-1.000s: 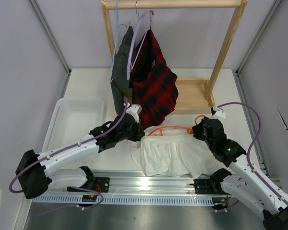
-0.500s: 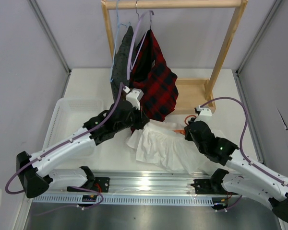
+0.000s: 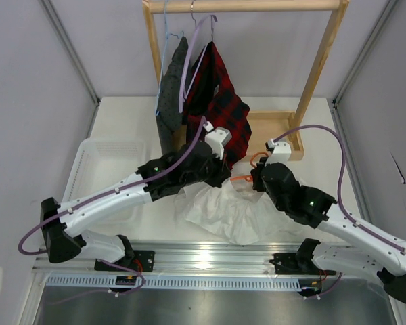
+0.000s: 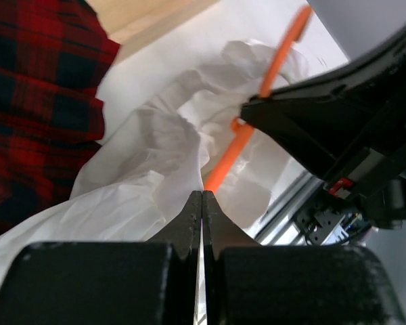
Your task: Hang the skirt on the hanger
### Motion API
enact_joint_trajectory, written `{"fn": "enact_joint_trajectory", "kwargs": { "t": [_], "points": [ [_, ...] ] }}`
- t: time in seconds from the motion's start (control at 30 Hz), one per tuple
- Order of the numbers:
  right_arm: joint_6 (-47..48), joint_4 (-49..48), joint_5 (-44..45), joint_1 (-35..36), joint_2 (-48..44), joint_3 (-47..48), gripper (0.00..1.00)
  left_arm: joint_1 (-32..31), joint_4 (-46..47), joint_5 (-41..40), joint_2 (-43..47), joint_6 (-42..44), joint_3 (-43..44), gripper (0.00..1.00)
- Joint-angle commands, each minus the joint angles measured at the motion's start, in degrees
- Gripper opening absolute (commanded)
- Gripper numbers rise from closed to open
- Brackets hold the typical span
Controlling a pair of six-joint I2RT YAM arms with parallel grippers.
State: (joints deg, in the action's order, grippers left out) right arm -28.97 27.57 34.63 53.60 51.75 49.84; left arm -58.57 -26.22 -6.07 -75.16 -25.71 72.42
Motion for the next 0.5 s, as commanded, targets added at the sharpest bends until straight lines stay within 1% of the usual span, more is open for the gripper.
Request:
{"fn": "enact_joint_trajectory", "kwargs": {
  "t": [0.0,0.07,0.2,0.3,0.4,0.43,0.47],
  "points": [
    [0.3,-1.8,-0.3,1.0,1.6,4.2,0.0,-2.0,0.6,-1.3,-1.0,2.0,4.1,0.0],
    [0.3,-2.1,-1.8,1.4,1.9,4.3,0.0,-2.1,0.3,-1.1,-1.6,2.4,5.2,0.0],
    [0.9,-1.7,-1.6,2.4,0.8,6.1,0.0,-2.7,-2.3,-1.5,-4.0,4.4,7.6,0.0],
    [2.3,-0.1,-4.0,2.6,0.9,9.1,0.0,-3.2,-1.7,-1.5,-3.9,7.2,7.8,0.0],
    [2.5,1.3,-3.7,3.9,0.8,10.4,0.0,-3.4,-1.5,-0.6,-3.6,11.1,7.9,0.0],
    [2.5,1.4,-3.6,4.2,0.3,10.6,0.0,-3.4,-2.2,0.3,-3.7,13.5,8.3,0.01],
    [2.6,1.4,-3.5,4.4,0.2,11.0,0.0,-3.5,-2.4,1.2,-3.7,14.6,8.4,0.06]
  ]
}}
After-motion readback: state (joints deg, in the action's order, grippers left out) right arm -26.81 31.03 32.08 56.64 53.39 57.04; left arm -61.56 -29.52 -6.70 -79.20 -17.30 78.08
